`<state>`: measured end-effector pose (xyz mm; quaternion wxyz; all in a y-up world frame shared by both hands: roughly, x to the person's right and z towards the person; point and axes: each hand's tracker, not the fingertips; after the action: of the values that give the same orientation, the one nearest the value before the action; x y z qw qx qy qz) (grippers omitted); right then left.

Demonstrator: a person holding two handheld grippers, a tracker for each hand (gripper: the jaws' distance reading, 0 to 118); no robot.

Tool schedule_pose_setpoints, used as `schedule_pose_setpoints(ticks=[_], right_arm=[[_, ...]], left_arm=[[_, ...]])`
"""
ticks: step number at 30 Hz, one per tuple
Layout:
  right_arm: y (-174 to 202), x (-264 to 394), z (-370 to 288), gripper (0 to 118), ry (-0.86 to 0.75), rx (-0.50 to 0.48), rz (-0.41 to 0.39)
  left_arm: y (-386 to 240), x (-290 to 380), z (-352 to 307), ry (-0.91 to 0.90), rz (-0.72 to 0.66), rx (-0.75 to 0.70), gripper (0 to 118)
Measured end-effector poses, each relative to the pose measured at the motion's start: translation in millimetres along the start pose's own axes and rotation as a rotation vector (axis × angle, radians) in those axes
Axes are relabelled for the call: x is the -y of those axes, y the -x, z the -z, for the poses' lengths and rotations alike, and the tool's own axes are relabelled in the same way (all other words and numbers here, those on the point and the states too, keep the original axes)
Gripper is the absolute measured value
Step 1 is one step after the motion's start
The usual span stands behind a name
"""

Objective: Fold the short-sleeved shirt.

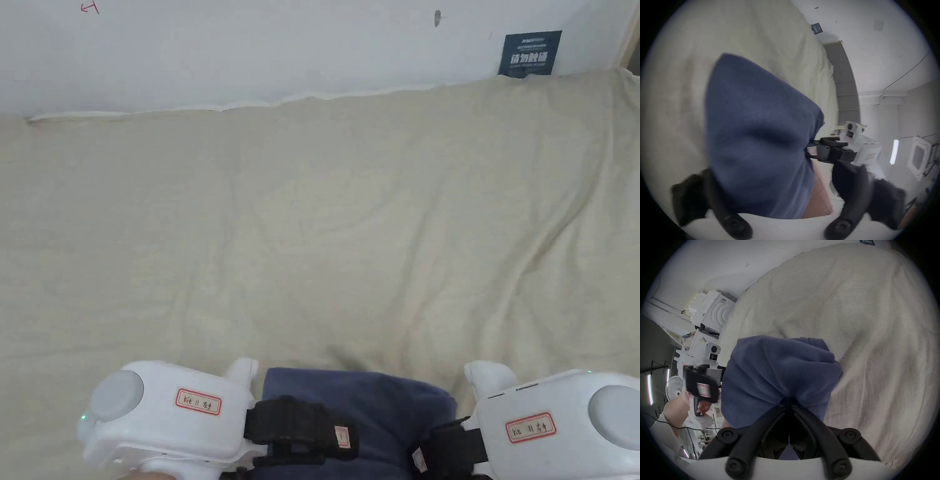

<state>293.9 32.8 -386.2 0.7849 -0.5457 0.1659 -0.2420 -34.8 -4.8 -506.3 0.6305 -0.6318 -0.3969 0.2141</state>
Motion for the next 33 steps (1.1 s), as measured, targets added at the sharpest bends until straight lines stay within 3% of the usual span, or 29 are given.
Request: schedule_pose_setpoints(ticks=[1,2,4,10,13,16,19,21,24,27,29,33], right_arm=[[0.8,1.8,-2.0,0,-0.008,-0.001,-0.004],[1.7,3.9,-4.4,0,-0.022,-0.010,-0.009],[4.9,8.5,-7.4,0,-0.034,-0.036,-0.004],[16.4,16.2,-7.3,0,-0.039,0.017,-0.068],[19.7,16.0,-7.8,0,-0.051,0.027,-0.048],[30.6,18.8,-16.8,0,-0.066,0.007,-0.042],[49.8,24.6,-24.2,0,-0.082,-0.018,-0.104],[64.0,27.9,-22.4,0,-0.089,-0.006,-0.128],[87.3,28.9,-13.6,0,-0.094,-0.011,-0.079],[110.3,28.1,-1.8,0,-0.048,-0.091,-0.032],[125.9,28.3,6.7,0,-0.029,-0.088,-0.036],[147.8,29.8,22.8,0,0.023,-0.064,-0.073]], left_arm=[[-2.6,-0.1,-6.6,-0.030,0.029,-0.078,71],[2.6,-1.3,-6.3,-0.027,0.027,-0.122,20],[1.9,3.7,-4.8,-0.002,-0.065,-0.047,19],[-8.1,4.8,-7.7,-0.025,-0.013,-0.102,19],[-10.2,10.6,-18.1,-0.041,-0.034,-0.121,19],[-11.3,19.5,-48.8,-0.091,-0.023,-0.199,19],[10.7,30.2,-106.6,-0.133,-0.032,-0.264,19],[34.8,36.1,-156.2,-0.191,-0.043,-0.320,19],[83.6,47.4,-240.6,-0.261,-0.100,-0.446,19],[124.9,52.0,-321.7,-0.293,-0.075,-0.701,19],[145.6,52.3,-364.8,-0.300,-0.073,-0.836,19],[177.3,58.0,-418.4,-0.337,-0.158,-0.974,19]])
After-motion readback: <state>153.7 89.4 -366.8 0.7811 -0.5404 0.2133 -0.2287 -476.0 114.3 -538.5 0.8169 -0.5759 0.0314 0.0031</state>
